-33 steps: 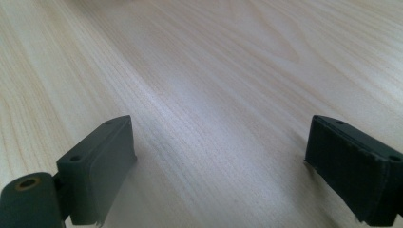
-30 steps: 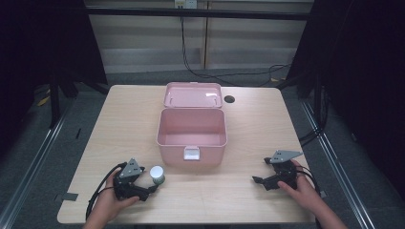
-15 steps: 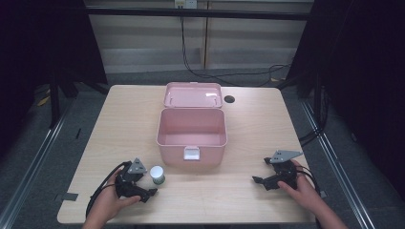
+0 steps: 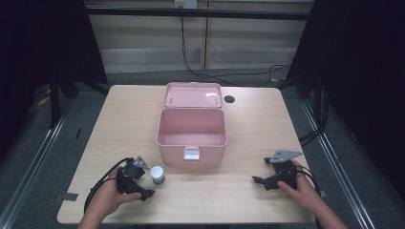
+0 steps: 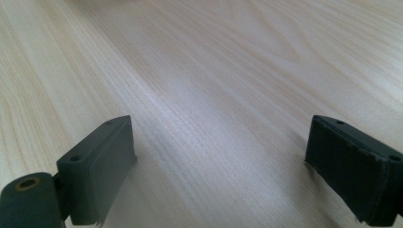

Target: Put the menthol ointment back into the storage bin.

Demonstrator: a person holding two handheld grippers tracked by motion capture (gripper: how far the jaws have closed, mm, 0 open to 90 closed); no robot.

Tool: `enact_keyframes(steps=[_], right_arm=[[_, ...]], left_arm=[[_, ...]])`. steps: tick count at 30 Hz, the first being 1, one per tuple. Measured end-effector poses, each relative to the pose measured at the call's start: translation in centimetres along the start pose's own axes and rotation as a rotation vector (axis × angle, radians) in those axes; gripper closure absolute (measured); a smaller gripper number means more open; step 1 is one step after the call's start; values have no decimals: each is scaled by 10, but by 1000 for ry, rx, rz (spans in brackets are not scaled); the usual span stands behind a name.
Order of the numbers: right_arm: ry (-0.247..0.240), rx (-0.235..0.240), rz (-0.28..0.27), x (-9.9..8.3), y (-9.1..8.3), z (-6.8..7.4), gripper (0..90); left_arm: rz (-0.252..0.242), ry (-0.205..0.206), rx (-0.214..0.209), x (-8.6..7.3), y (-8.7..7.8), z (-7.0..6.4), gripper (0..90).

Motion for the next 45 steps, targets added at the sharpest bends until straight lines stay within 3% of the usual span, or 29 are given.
enact_keyframes(steps=[4,10,17,23,33,45], right_arm=[[0,0,0,0,0,0,87],[0,0,0,0,0,0,87],[0,0,0,0,0,0,87],[0,0,0,0,0,0,87],[0,0,0,0,0,0,87],[0,0,0,0,0,0,87]], left_arm=[[56,-8,-15,7,-4,-2,218],[79,-6,-25,15,-9,-2,229],[129,-33,-35,23,-13,-2,254],[145,-31,-41,29,-15,0,277],[178,-60,-41,45,-20,2,302],[174,-56,-57,62,-14,2,338]])
Point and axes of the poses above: each handheld gripper's, and its own axes: y roughly forward along the jaws, x roughly out of its top, z roughly to its left, the point moved 2 cm from there along y, roughly forward along the jaws, and after that the axes turned 6 degrees about -x, right-handed, at the moved point
